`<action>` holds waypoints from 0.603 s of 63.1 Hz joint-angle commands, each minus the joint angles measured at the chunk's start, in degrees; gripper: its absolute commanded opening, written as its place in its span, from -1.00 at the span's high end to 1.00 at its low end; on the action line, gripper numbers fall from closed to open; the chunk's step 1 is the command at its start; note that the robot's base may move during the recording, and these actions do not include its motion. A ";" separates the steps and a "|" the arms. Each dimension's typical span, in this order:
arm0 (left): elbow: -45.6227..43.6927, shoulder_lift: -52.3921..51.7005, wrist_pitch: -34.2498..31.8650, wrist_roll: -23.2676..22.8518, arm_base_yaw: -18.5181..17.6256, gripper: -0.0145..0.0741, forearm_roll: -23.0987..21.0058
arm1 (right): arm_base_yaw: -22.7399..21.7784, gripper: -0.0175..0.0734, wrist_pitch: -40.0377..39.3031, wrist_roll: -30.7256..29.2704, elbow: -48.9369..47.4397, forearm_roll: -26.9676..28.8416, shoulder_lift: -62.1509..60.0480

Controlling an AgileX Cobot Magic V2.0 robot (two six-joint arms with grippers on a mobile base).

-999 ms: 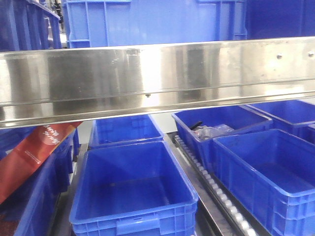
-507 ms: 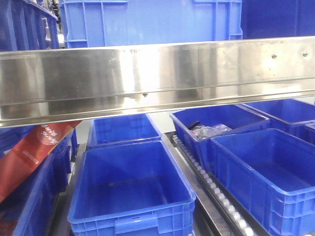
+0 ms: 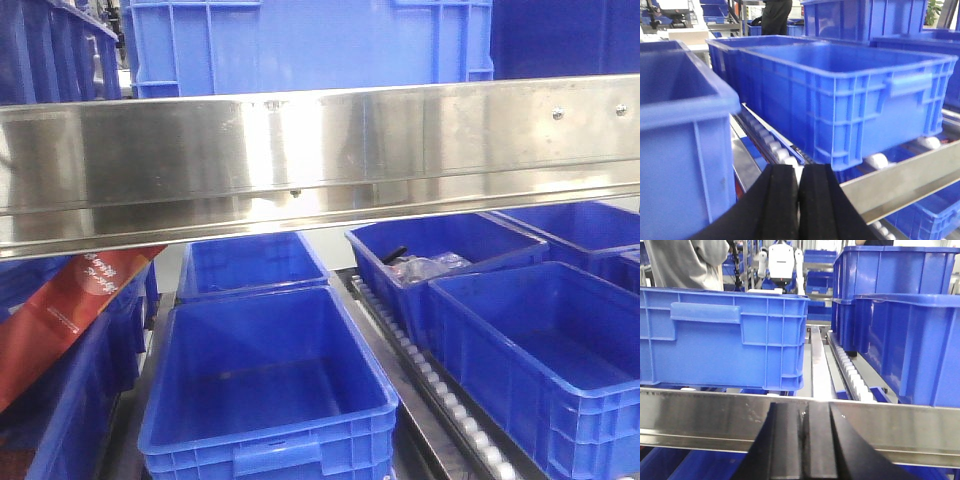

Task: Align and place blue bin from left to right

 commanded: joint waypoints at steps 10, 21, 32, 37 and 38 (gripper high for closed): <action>1.56 -0.45 -1.94 0.26 -0.23 0.67 0.04 | 0.14 0.77 -3.01 -0.50 1.32 -0.17 -1.30; 1.56 -0.45 -1.94 0.26 -0.23 0.67 0.04 | 0.14 0.77 -3.01 -0.50 1.32 -0.17 -1.30; 1.56 -0.45 -1.94 0.26 -0.23 0.67 0.04 | 0.14 0.77 -3.01 -0.50 1.32 -0.17 -1.30; 1.56 -0.45 -1.94 0.26 -0.23 0.67 0.04 | 0.14 0.77 -3.01 -0.50 1.32 -0.17 -1.30; 1.56 -0.45 -2.15 0.26 -0.23 0.67 0.28 | 0.14 0.77 -3.01 -0.50 1.32 -0.17 -1.30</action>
